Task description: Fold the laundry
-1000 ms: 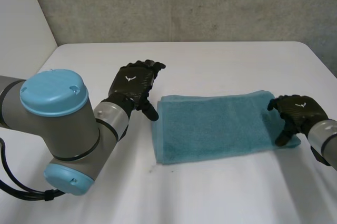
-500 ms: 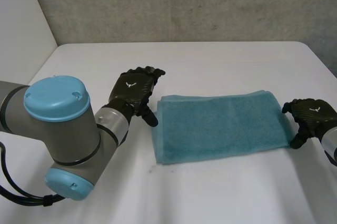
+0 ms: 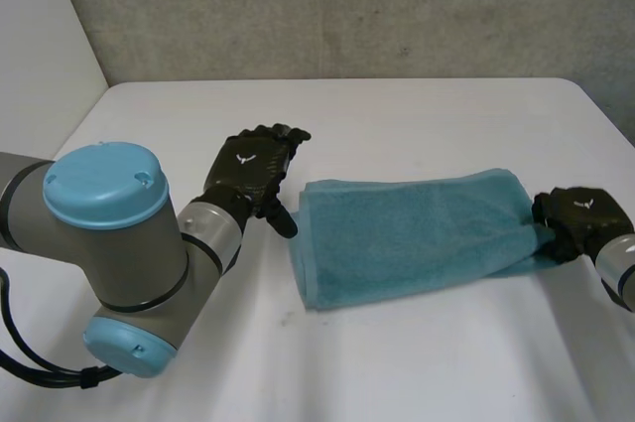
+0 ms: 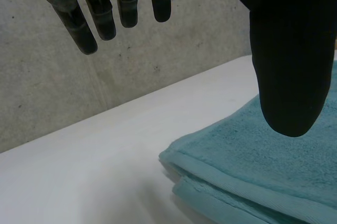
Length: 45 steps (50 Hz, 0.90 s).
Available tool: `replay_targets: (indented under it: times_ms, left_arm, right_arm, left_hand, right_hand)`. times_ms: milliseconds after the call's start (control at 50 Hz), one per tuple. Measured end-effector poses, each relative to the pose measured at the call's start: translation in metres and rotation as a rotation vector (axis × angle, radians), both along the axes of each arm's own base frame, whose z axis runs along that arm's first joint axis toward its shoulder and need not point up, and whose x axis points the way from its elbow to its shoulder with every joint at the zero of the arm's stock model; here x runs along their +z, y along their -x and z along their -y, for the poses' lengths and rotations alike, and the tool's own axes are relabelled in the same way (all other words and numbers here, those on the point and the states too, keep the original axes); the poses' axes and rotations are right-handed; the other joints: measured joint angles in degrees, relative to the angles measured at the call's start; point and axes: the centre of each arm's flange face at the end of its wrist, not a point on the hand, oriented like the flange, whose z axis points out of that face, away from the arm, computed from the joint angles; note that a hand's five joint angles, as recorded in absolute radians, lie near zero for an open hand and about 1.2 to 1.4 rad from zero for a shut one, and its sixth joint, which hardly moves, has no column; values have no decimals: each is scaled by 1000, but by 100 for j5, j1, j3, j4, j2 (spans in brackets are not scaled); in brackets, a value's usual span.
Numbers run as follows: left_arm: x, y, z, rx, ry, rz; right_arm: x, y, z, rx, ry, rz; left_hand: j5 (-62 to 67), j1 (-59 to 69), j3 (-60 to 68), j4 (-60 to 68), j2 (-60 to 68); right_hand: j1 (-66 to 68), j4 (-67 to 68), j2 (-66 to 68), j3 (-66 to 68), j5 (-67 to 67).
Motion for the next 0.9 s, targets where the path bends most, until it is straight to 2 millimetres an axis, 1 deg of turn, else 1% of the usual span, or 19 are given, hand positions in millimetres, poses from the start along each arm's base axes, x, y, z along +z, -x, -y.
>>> replay_targets:
  times_ms: [40,80,100,120,140,200,220,260,300,380,440,460,520,540,560,600,640,780,900]
  left_arm:
    - [2,0,0,1,3,-3]
    - [4,-1,1,3,9,-7]
    - [7,-2,1,6,15,-11]
    - [7,-2,1,6,15,-11]
    - [11,-3,2,10,24,-17]
    - [14,-4,3,15,32,-22]
    - [20,-7,6,31,45,-31]
    - [25,-11,10,49,55,-37]
    - [26,-13,11,55,57,-38]
    - [29,-18,17,84,65,-43]
    - [29,-18,17,84,65,-43]
    - [29,-20,18,90,63,-46]
    - [29,-19,18,90,61,-47]
    - [28,-19,18,90,61,-48]
    - [28,-19,19,89,60,-48]
    - [28,-17,19,87,60,-50]
    - [28,-16,19,85,60,-52]
    - [20,1,14,47,20,-68]
    - [-6,17,4,14,-95,-44]
  right_arm:
    - [6,-4,2,10,23,1]
    - [19,-19,3,46,69,11]
    - [34,-40,1,98,115,30]
    - [34,-40,1,98,115,30]
    - [52,-70,-6,172,162,58]
    - [62,-90,-13,222,182,75]
    - [73,-135,-35,340,198,106]
    - [71,-171,-59,443,180,119]
    - [70,-179,-66,469,173,121]
    - [43,-229,-116,639,89,106]
    - [43,-229,-116,639,89,106]
    - [20,-244,-136,690,26,78]
    - [15,-244,-137,673,14,65]
    - [16,-243,-136,659,19,64]
    - [20,-240,-132,634,30,63]
    - [32,-231,-120,559,63,66]
    - [40,-225,-112,516,82,71]
    - [69,-186,-70,303,100,175]
    - [65,-168,-50,244,12,261]
  left_hand:
    - [2,0,0,0,0]
    - [2,0,0,0,0]
    - [2,0,0,0,0]
    - [2,0,0,0,0]
    - [2,0,0,0,0]
    - [2,0,0,0,0]
    - [2,0,0,0,0]
    - [2,0,0,0,0]
    - [2,0,0,0,0]
    - [2,0,0,0,0]
    - [2,0,0,0,0]
    - [2,0,0,0,0]
    - [3,0,0,0,0]
    - [2,0,0,0,0]
    - [2,0,0,0,0]
    - [1,0,0,0,0]
    - [3,0,0,0,0]
    - [2,0,0,0,0]
    - [2,0,0,0,0]
  right_hand:
    - [20,0,0,0,12]
    - [21,4,0,5,53]
    - [21,5,0,5,119]
    - [21,5,0,5,119]
    - [21,4,0,5,130]
    - [21,5,0,5,131]
    - [21,6,0,6,148]
    - [21,5,0,6,158]
    - [21,5,0,6,158]
    - [21,5,0,6,179]
    - [21,5,0,6,179]
    - [21,5,0,6,179]
    - [-140,-190,-181,-180,-3]
    - [-1637,-1847,-1979,-1957,-1577]
    - [-1637,-1847,-1979,-1957,-1577]
    - [-3696,-4715,-4733,-4689,-4347]
    - [-3854,-5391,-5356,-5396,-4949]
    - [-3855,-5481,-5451,-5529,-5075]
    - [-3855,-5481,-5451,-5529,-5075]
